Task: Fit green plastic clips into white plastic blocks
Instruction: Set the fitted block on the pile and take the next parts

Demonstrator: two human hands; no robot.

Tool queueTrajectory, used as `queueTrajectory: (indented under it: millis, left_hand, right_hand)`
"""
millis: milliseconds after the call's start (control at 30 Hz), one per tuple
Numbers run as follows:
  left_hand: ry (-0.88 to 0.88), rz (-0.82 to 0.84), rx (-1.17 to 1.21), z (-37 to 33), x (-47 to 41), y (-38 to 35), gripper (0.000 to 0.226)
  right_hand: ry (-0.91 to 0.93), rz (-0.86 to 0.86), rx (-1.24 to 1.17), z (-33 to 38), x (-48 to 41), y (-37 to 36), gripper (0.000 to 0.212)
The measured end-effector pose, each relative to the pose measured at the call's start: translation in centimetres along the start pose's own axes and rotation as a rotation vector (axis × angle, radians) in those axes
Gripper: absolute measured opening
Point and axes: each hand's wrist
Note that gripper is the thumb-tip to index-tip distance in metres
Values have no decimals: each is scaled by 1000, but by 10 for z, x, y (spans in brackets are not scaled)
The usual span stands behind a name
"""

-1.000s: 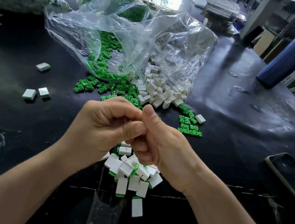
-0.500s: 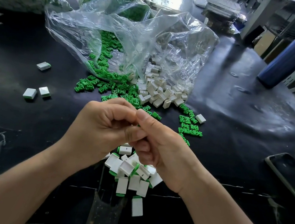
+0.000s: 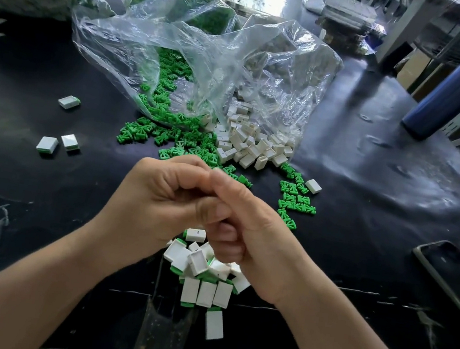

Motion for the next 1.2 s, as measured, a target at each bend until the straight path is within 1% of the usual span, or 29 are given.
queueTrajectory:
  millis: [67, 100, 133, 200, 267, 300, 333, 367, 400, 567, 667, 700, 800, 833, 1000, 1200]
  left_hand:
    - [15, -46, 60, -1, -1, -1, 28]
    - [27, -81, 111, -1, -2, -2, 23]
    - [39, -108, 134, -1, -2, -3, 21]
    - [50, -122, 104, -3, -2, -5, 20]
    - [83, -101, 97, -3, -3, -4, 27]
    - [115, -85, 117, -4, -3, -2, 32]
    - [145, -70, 137, -2, -2, 0, 30]
    - [165, -64, 164, -2, -2, 0, 21]
    - [180, -69, 180, -1, -1, 1, 18]
    - [242, -100, 202, -3, -4, 1, 17]
    - [254, -110, 220, -5, -5, 0, 19]
    - [258, -101, 237, -5, -5, 0, 19]
    - [288, -24, 285, -7, -5, 0, 19]
    - [301, -8, 288, -8, -4, 0, 19]
    - [311, -54, 280, -8, -3, 0, 19]
    - [324, -108, 317, -7, -3, -3, 21]
  right_hand:
    - [-27, 86, -26, 3, 1, 5, 65]
    - [-35, 116, -35, 5, 1, 7, 65]
    - [-38, 131, -36, 6, 2, 8, 61]
    - [-47, 115, -14, 7, 2, 10, 51]
    - [-54, 81, -3, 8, 4, 11, 42]
    - [-54, 77, -6, 8, 4, 12, 41]
    - [-56, 75, -7, 8, 5, 12, 43]
    - [-55, 75, -4, 9, 5, 13, 43]
    - [-53, 72, -1, 9, 5, 13, 41]
    - [-47, 74, 2, 7, 5, 15, 30]
    - [-54, 73, -5, 8, 5, 16, 30]
    - [-58, 66, 12, 8, 5, 16, 35]
    - [-62, 47, 96, 6, 3, 17, 69]
    - [-51, 42, 127, 6, 3, 16, 73]
    - [13, -4, 219, 5, 3, 11, 79]
    - [57, -48, 214, 3, 2, 11, 76]
Point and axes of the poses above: each hand's wrist, its own x-axis away from the middle knuckle, its own y-axis out of the back of the hand, z = x × y, and after that the axes turned 12 degrees about z, right-handed
